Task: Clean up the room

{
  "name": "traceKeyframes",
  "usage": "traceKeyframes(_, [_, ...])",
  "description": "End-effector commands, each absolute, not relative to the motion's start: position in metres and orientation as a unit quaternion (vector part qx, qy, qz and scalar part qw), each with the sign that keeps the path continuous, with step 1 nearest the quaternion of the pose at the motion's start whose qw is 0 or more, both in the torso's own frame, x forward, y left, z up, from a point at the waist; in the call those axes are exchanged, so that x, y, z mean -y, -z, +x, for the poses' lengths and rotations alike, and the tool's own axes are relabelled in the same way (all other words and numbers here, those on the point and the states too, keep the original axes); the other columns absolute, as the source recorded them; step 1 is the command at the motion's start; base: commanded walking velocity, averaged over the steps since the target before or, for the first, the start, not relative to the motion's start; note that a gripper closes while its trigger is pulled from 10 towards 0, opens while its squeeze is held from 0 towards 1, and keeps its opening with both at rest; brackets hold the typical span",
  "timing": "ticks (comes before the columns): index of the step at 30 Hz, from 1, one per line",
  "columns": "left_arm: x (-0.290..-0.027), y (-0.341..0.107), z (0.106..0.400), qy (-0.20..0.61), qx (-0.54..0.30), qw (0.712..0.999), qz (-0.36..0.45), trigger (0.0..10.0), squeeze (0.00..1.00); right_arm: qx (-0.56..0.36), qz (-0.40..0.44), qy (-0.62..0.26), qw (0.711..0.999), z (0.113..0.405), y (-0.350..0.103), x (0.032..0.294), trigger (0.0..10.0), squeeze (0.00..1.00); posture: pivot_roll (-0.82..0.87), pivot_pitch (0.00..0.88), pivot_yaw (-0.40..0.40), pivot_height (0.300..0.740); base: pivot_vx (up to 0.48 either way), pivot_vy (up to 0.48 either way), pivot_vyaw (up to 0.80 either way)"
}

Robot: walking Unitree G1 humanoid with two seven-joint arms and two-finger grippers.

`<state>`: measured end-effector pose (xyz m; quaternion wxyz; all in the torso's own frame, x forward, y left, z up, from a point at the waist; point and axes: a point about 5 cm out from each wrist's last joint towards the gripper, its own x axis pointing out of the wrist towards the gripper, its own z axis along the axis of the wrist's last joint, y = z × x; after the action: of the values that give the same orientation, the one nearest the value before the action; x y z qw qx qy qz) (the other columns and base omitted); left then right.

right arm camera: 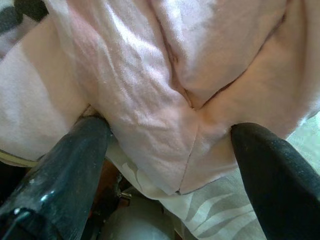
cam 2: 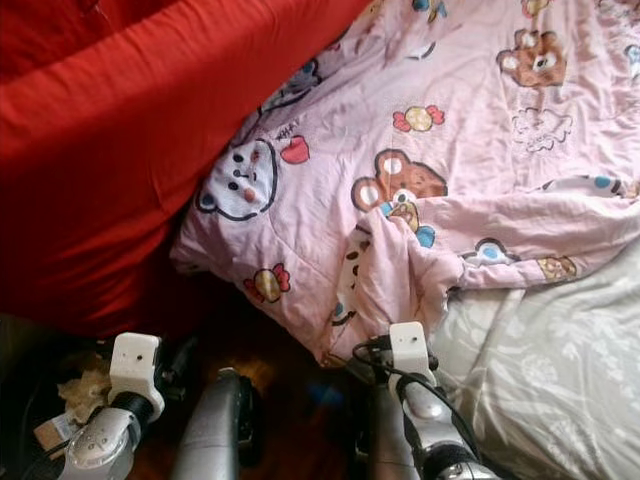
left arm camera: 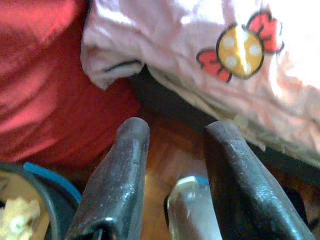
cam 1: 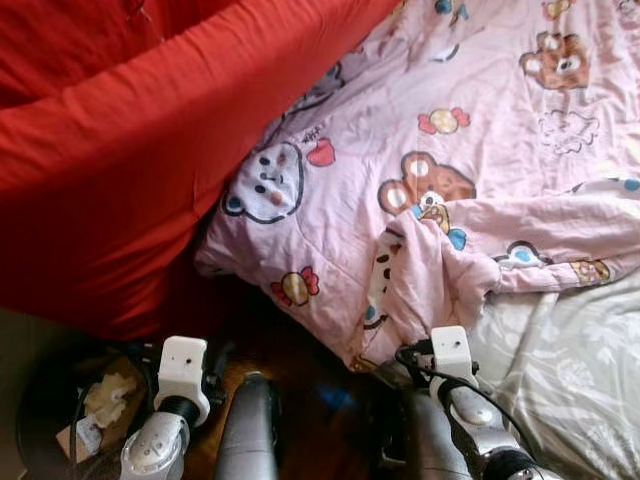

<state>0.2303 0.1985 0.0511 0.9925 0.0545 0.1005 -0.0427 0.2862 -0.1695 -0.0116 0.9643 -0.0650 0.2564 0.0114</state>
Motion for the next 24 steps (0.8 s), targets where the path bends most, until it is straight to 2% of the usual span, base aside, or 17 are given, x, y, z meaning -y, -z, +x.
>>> traceKeyframes(1, [-0.202,-0.044,0.219,0.043,-0.126,0.99,0.057,10.0,0.0,-0.29,-0.062,-0.01,0.955,0.272,0.025,0.17,10.0,0.0,0.16,0.474,0.068,0.651,0.0,0.0,0.0])
traceKeyframes(14, [-0.196,-0.054,0.205,0.046,-0.135,0.988,0.065,10.0,0.0,-0.29,-0.066,-0.019,0.955,0.27,0.027,0.167,10.0,0.0,0.17,0.495,0.073,0.651,0.0,0.0,0.0])
traceKeyframes(15, [-0.196,-0.055,0.204,0.046,-0.135,0.988,0.066,10.0,0.0,-0.286,-0.065,-0.017,0.956,0.271,0.026,0.166,1.8,0.0,0.17,0.495,0.073,0.651,0.0,0.0,0.0])
traceKeyframes(16, [-0.196,-0.056,0.203,0.046,-0.135,0.988,0.066,10.0,0.0,-0.283,-0.063,-0.016,0.957,0.271,0.025,0.166,0.0,0.0,0.17,0.497,0.072,0.651,0.0,0.0,0.0])
traceKeyframes(24, [-0.193,-0.059,0.201,0.046,-0.139,0.987,0.065,10.0,0.0,-0.276,-0.059,-0.021,0.959,0.273,0.024,0.161,0.0,0.0,0.16,0.504,0.072,0.651,0.0,0.0,0.0])
